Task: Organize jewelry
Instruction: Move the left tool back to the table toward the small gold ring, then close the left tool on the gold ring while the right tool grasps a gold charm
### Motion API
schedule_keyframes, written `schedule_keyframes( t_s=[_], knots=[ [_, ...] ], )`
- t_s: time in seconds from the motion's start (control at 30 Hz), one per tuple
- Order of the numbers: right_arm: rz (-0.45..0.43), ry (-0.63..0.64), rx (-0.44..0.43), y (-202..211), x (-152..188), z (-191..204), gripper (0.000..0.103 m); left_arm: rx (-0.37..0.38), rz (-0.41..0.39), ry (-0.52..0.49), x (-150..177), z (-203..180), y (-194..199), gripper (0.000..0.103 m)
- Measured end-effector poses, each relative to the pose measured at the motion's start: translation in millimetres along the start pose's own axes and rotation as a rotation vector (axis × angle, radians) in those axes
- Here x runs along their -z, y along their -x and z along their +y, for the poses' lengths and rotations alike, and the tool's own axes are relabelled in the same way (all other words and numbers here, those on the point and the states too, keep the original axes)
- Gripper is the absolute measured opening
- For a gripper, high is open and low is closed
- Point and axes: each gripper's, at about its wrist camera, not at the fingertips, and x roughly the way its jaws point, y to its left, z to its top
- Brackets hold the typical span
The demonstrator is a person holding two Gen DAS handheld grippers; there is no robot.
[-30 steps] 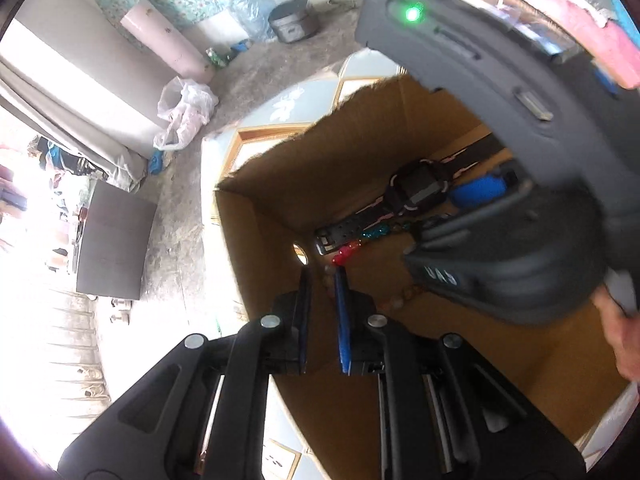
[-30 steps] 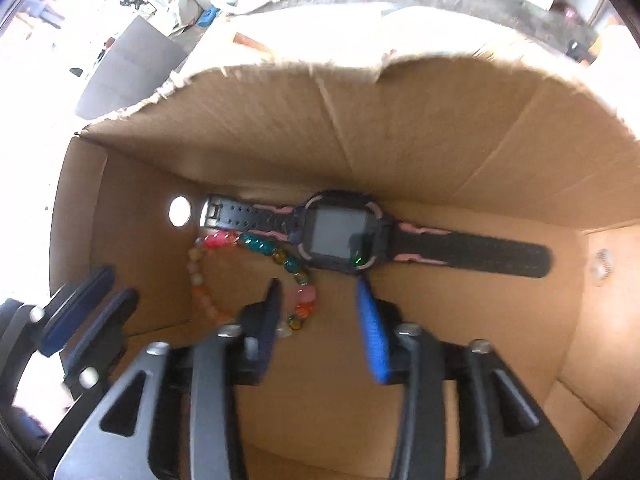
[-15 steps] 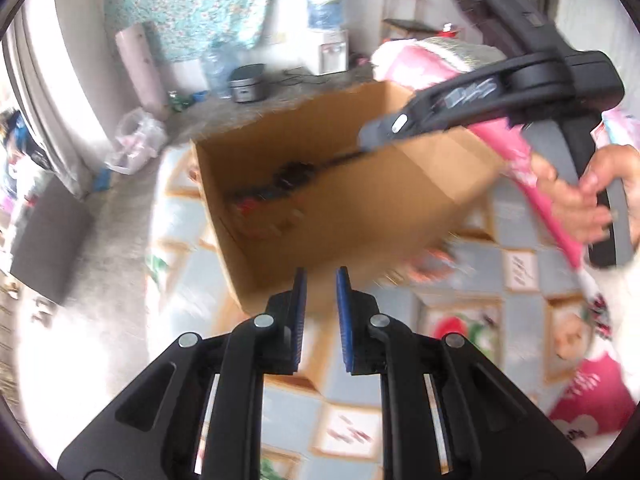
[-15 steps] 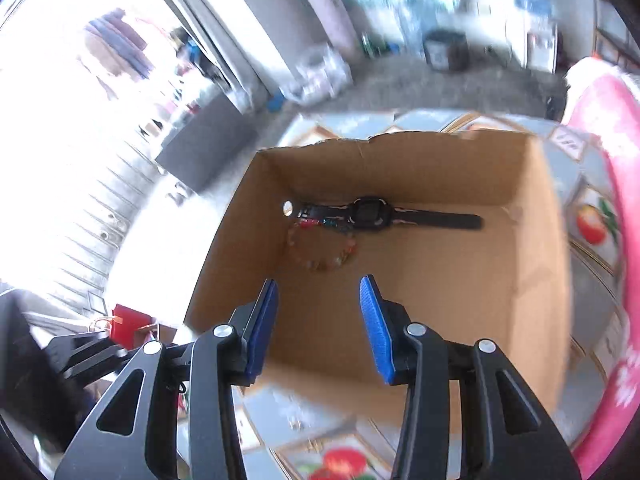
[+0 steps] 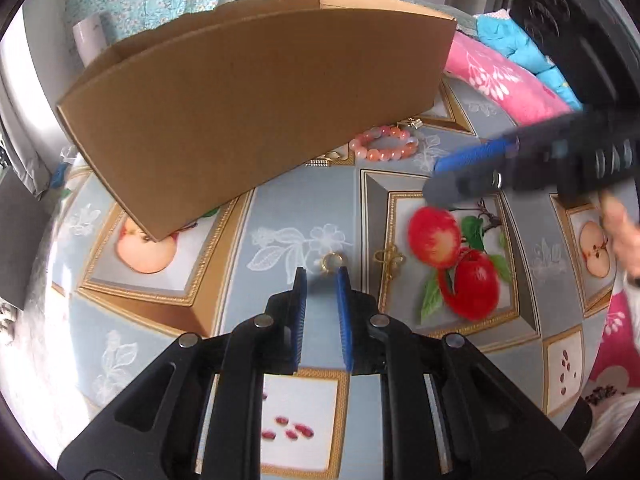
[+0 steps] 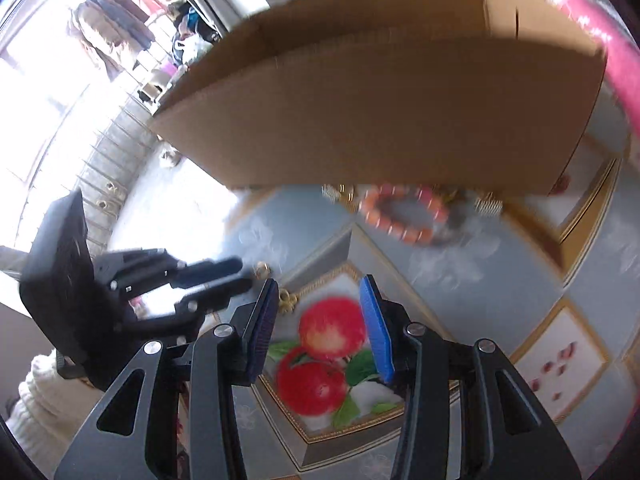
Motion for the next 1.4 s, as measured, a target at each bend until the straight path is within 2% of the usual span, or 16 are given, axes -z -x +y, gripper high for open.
schedule_keyframes(
  t_s=[0.13,0.3,0.33,0.37,0.4,0.43,0.63,0.73,0.83,0.87,0.93,1.07,1.17,1.2,1.3,1.4],
  knots=[
    [0.016,0.002,-0.011,-10,11,-4,0.042,-0.021,-0.017,-0.029,0,-4,-9,0.015],
    [-0.002,0.032,0.006,-7,20,0,0.042,-0.019,-0.041,-0.051,-2,-11,-10,0.026],
    [-0.004,0.041,0.006,-6,18,2,0.042,-0.029,-0.048,-0.061,-2,-13,-11,0.026],
    [-0.008,0.06,0.009,-7,20,4,0.042,-0.034,-0.053,-0.068,-2,-15,-12,0.025],
    [-0.01,0.081,0.015,-5,20,8,0.042,-0.037,-0.054,-0.07,-3,-15,-12,0.013],
    [-0.011,0.111,0.022,-5,20,11,0.042,-0.051,-0.051,-0.068,-4,-16,-13,0.01],
    [0.002,0.258,0.018,-11,28,36,0.042,-0.05,-0.054,-0.024,4,-3,-4,0.01],
    [0.0,0.313,0.044,-15,28,46,0.042,-0.053,-0.054,0.003,9,5,0,0.009],
    [0.003,0.326,0.062,-22,25,54,0.042,-0.058,-0.059,0.024,13,12,5,0.004],
    [0.006,0.327,0.078,-23,24,56,0.041,-0.063,-0.059,0.025,14,13,6,0.004],
    [0.006,0.338,0.145,-24,24,63,0.03,-0.073,-0.064,0.02,16,13,7,0.004],
    [-0.005,0.357,0.224,-25,29,74,0.029,-0.068,-0.075,0.003,17,6,8,0.004],
    [-0.005,0.334,0.228,-26,31,77,0.021,-0.06,-0.088,0.001,16,5,9,0.004],
    [0.003,0.319,0.211,-26,31,78,0.014,-0.059,-0.097,0.005,15,6,10,0.004],
    [-0.006,0.324,0.247,-24,36,81,0.008,-0.038,-0.109,0.033,14,11,15,0.004],
    [-0.002,0.297,0.217,-23,38,72,0.005,-0.024,-0.108,0.044,16,15,19,0.005]
  ],
)
